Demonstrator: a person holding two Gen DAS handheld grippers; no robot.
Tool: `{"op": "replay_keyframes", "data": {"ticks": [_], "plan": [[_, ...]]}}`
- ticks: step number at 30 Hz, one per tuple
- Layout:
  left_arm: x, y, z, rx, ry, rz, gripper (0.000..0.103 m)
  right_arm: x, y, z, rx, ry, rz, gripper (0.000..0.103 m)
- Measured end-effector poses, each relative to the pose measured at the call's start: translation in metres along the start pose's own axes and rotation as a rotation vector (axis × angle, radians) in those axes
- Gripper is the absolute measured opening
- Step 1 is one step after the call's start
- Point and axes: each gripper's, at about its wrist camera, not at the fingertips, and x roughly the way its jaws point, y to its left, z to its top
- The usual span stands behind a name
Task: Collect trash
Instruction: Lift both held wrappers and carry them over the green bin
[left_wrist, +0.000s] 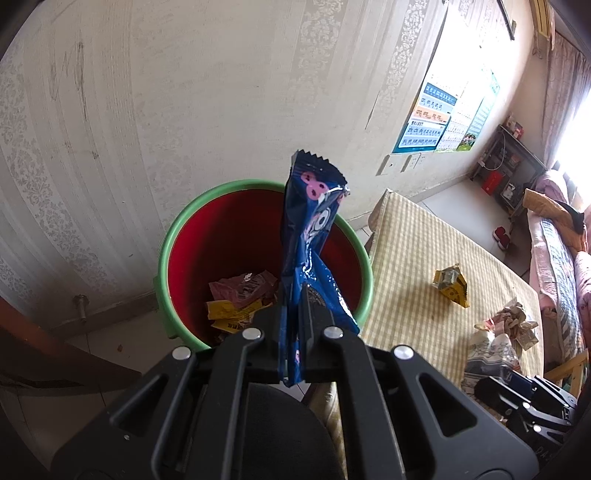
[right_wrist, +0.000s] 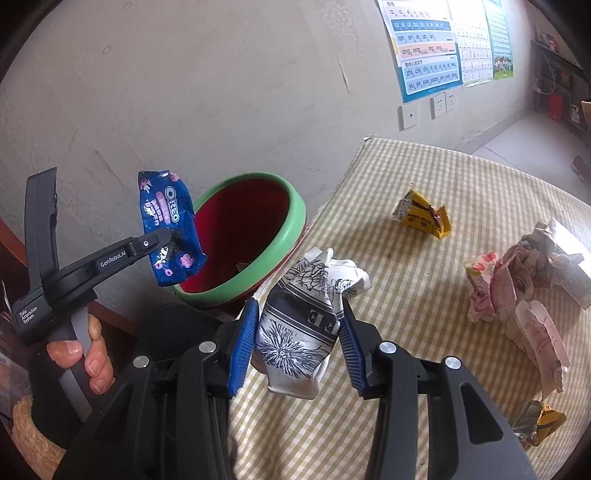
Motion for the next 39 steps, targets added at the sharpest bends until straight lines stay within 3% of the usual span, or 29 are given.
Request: {"op": "replay_keyframes", "data": {"ticks": [39], "plan": [[0.016,0.029,0.007,-0.046,0.022,0.017,0.004,0.033,0.021,0.017,-0.065,0.022,0.025,0.043]]}}
